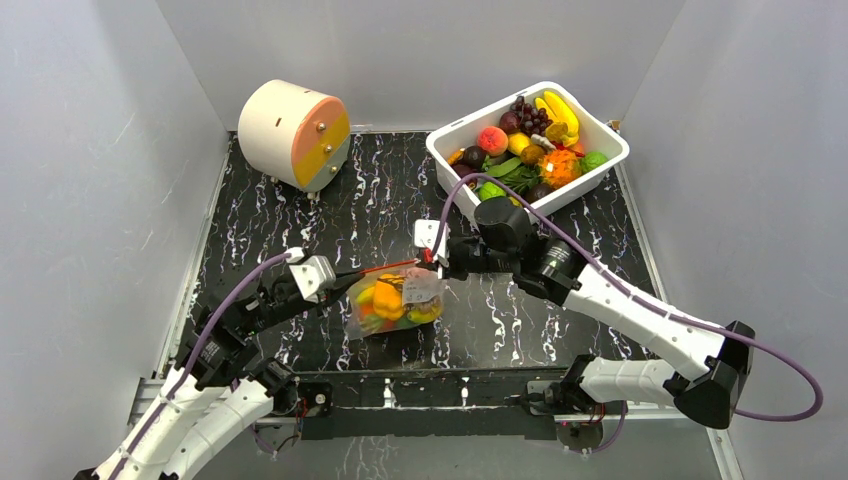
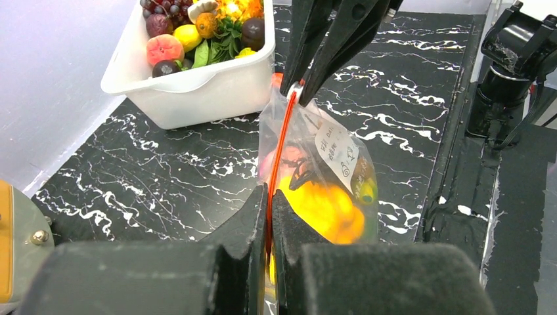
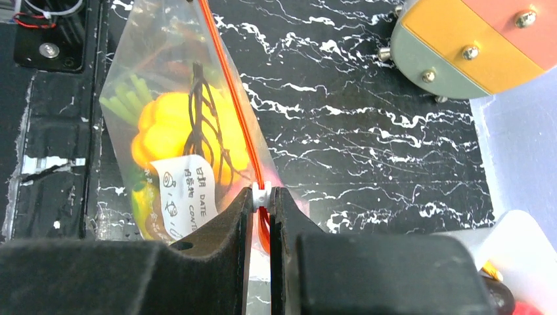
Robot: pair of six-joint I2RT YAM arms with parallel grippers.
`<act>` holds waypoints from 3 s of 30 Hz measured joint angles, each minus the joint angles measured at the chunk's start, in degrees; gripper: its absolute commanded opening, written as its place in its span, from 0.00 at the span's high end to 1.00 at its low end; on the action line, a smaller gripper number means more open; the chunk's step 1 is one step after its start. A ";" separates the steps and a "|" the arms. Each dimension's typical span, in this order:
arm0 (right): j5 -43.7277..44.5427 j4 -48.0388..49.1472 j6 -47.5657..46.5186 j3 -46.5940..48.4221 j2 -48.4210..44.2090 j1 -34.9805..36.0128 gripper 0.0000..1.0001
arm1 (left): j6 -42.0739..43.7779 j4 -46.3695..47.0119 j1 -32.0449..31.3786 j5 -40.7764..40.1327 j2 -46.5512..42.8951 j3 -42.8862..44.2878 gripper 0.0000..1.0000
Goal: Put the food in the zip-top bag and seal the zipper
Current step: Zip the zipper food storage bag at the center of the board, then place the zipper food storage bag at the center of the board.
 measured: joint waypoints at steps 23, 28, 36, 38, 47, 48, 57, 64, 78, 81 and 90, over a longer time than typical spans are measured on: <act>10.51 -7.74 0.22 -2.12 -5.53 -3.04 1.00 | 3.21 -4.94 -0.24 -7.56 0.87 1.90 1.00; 13.88 -9.77 0.39 -2.12 -6.21 -3.13 1.00 | 3.96 -6.10 -0.24 -9.75 0.85 2.08 1.00; 18.99 -12.59 1.29 -0.37 -6.91 -3.96 1.00 | 4.72 -6.58 -0.26 -12.94 0.13 2.23 1.00; 20.06 -13.11 1.55 0.11 -7.08 -4.11 1.00 | 4.74 -6.64 -0.26 -13.55 -0.13 2.25 1.00; 22.60 -14.03 3.32 1.77 -7.65 -4.15 1.00 | 4.98 -6.47 -0.37 -13.99 -0.37 2.25 1.00; 22.77 -14.03 3.61 1.81 -7.80 -4.15 1.00 | 5.05 -6.45 -0.42 -14.01 -0.37 2.25 1.00; 24.72 -15.39 7.32 3.43 -7.89 -4.20 1.00 | 3.13 -5.42 -0.50 -13.92 1.60 2.25 1.00; 24.20 -18.86 12.39 4.33 -9.38 -5.03 1.00 | -2.71 -4.44 -0.50 -13.55 4.66 2.25 1.00; 20.46 -12.37 17.14 -5.88 -10.78 -5.66 0.91 | -23.08 -3.93 -0.42 -19.98 6.99 -1.09 1.00; 21.33 -7.30 16.76 -6.43 -8.04 -5.84 0.80 | -23.96 -2.86 -0.20 -22.86 10.45 -0.85 1.00; 21.49 4.13 17.66 -6.75 -4.72 -5.92 0.38 | -24.02 -0.11 -0.13 -28.87 21.27 0.28 1.00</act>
